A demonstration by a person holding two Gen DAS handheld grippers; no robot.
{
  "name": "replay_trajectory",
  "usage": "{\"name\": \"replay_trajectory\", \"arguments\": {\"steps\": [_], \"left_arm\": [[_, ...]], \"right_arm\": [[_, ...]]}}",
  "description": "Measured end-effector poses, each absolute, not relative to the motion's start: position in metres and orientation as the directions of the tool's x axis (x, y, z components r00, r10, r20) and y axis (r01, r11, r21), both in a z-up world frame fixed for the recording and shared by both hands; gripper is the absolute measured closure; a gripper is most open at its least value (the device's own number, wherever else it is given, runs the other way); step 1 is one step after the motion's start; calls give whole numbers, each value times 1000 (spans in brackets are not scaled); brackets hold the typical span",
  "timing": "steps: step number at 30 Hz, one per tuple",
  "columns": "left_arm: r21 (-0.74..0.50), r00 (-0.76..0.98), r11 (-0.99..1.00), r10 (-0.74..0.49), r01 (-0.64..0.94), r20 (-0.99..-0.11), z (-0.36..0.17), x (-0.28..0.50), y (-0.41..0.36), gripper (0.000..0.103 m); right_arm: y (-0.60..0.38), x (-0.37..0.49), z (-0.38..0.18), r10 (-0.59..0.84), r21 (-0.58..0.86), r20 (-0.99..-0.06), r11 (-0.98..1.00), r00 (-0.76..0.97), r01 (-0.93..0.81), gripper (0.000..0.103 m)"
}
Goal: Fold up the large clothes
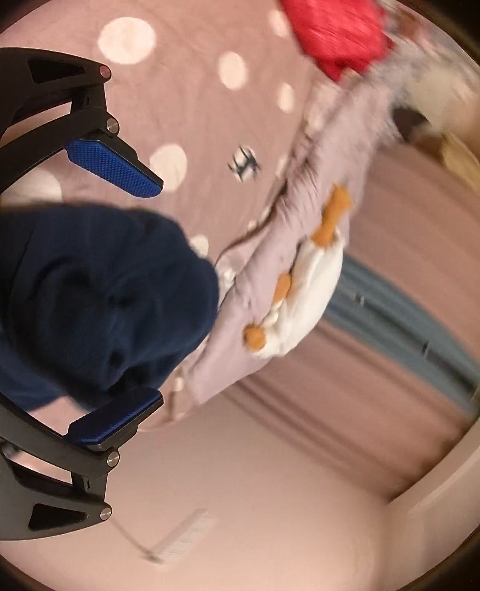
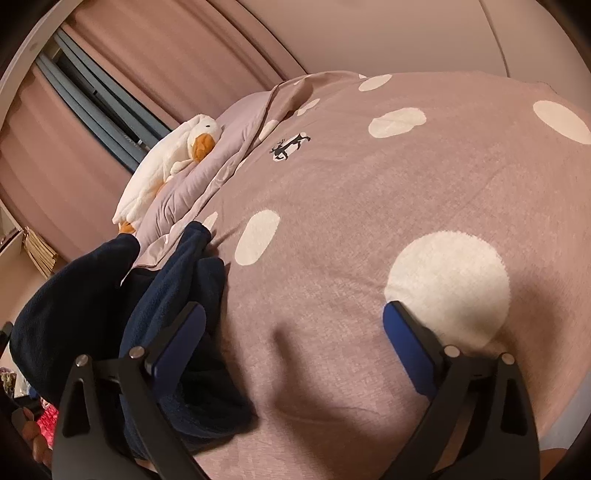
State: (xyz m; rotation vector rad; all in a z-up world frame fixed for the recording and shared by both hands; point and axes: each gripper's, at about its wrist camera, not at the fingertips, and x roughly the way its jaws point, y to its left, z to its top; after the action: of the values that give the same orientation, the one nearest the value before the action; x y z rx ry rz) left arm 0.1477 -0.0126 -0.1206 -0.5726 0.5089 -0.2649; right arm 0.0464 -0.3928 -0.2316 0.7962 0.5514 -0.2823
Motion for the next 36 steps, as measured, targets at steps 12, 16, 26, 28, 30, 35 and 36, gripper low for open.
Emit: {"name": "replay_trajectory", "arguments": {"steps": [12,16,26,28,30,35,36], "left_arm": [[-537,707,833,-297,-138,-642,-208,215,20,2],[-572,681,818,-385,-59,-622,-213,214,-7,2],[-551,662,834,-435,41,-610,-212,204,-47,2],[-550,656,833,-447,58,-608,-212,205,-48,2],[-540,653,838,-450,75,-609,-212,205,-52,2],[-540,652,838,-452,77,-609,-212,209,-53,2],[-541,651,838,-453,77,-609,-213,208,-53,2]], "right_arm": [[-386,48,-222,-6,632,-536,660,844,406,4],[-383,49,-222,-7,622,-543,669,839,408,4],[-377,44,-186,22,631,-476,705,879,324,3],[-372,50,-177,60,653,-459,699,887,291,2],[-364,61,-169,136,692,-428,685,894,227,2],[-329,112,-158,389,774,-376,631,841,54,1],[-323,122,-159,427,791,-370,611,825,38,1]]}}
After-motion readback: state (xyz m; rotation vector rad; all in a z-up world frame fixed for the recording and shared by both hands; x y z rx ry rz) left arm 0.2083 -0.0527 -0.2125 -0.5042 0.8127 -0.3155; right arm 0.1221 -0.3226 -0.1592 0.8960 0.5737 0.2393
